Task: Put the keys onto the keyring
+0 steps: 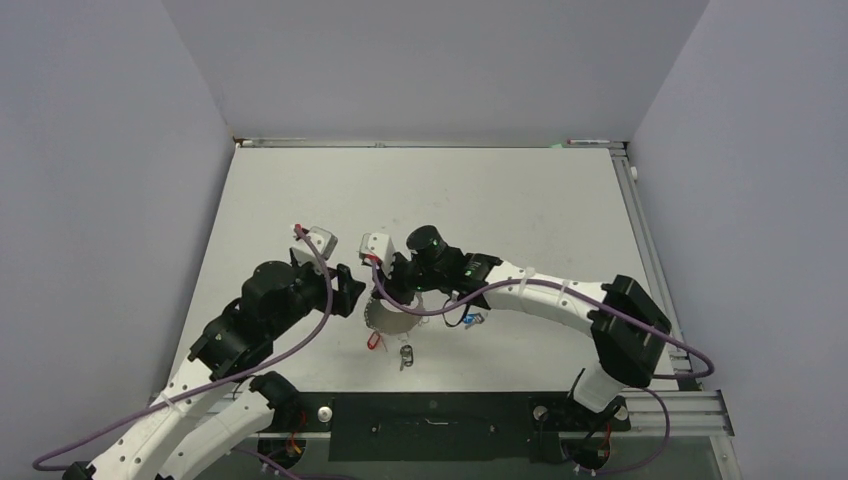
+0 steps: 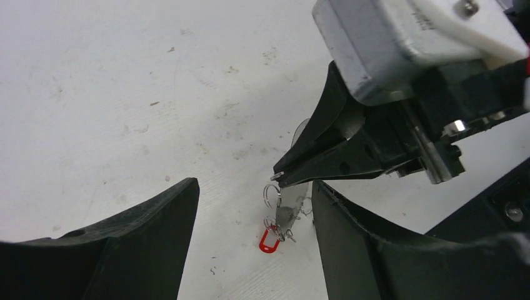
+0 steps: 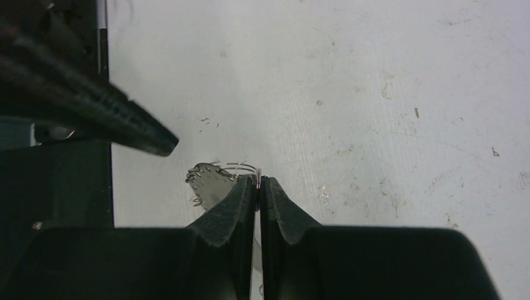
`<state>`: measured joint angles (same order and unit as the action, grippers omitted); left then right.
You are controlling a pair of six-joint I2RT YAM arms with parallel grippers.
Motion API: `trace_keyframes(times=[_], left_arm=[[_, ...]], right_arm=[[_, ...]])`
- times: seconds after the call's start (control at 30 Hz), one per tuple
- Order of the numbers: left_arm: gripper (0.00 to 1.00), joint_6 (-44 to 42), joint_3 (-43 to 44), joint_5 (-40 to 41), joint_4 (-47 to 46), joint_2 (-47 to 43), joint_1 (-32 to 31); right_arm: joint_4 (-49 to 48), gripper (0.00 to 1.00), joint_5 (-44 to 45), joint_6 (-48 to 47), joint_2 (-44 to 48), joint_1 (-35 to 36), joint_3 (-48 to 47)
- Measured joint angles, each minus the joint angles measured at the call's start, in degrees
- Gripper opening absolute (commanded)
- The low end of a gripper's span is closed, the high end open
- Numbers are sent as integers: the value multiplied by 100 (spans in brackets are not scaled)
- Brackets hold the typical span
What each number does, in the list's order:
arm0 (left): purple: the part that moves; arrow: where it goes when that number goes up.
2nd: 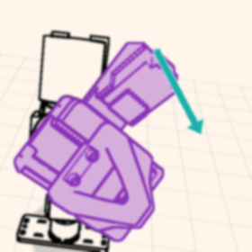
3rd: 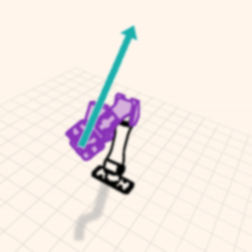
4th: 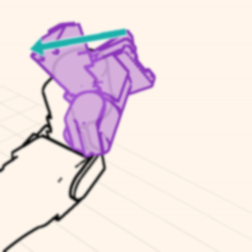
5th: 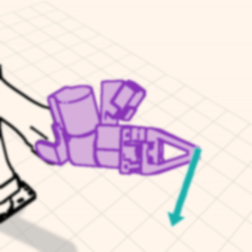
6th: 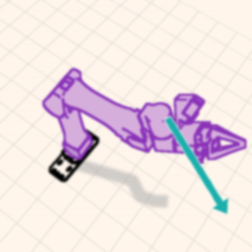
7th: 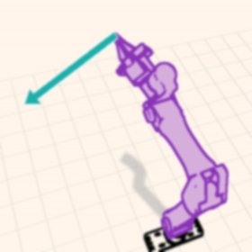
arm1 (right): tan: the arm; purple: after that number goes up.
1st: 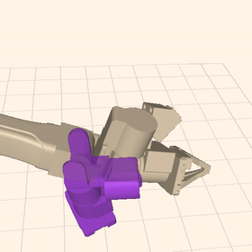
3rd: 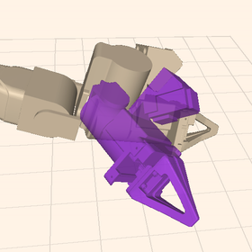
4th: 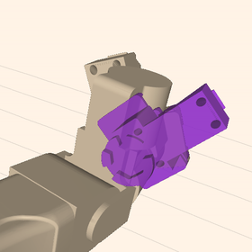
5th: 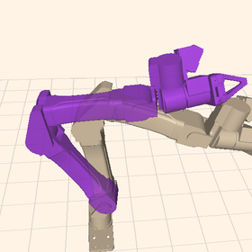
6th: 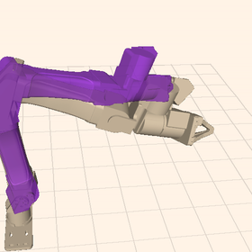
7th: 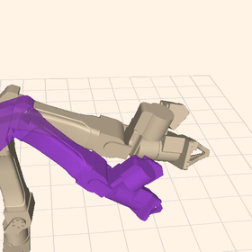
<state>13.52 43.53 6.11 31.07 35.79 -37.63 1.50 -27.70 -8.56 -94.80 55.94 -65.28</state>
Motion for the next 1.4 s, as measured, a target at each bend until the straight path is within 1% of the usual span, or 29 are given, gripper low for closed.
trace_keyframes(times=[0.13, 0.37, 0.47, 0.57, 0.73, 0.97, 1.2, 1.4], left_arm=[[55, -87, -155, -664, -232, -428, 37], [48, -203, -372, -1958, -734, -1075, 66], [45, -223, -452, -2614, -997, -1204, 72], [39, -221, -581, -3263, -1296, -1233, 74], [32, -157, -780, -4148, -1657, -1213, 74], [32, 52, -938, -4815, -2223, -1209, 87], [39, 280, -1040, -5171, -2524, -962, 94], [36, 442, -1045, -5364, -2660, -817, 94]], right_arm=[[378, 5, -243, -144, 669, 35, 280], [918, 5, -933, -343, 1698, 35, 538], [968, 5, -1252, -343, 2081, 35, 616], [973, 5, -1554, -319, 2380, 35, 654], [885, 5, -1945, -170, 2612, 35, 688], [638, 5, -2214, 122, 2691, 42, 828], [448, 5, -2367, 310, 2769, 42, 876], [275, 5, -2494, 354, 2780, 74, 876]])
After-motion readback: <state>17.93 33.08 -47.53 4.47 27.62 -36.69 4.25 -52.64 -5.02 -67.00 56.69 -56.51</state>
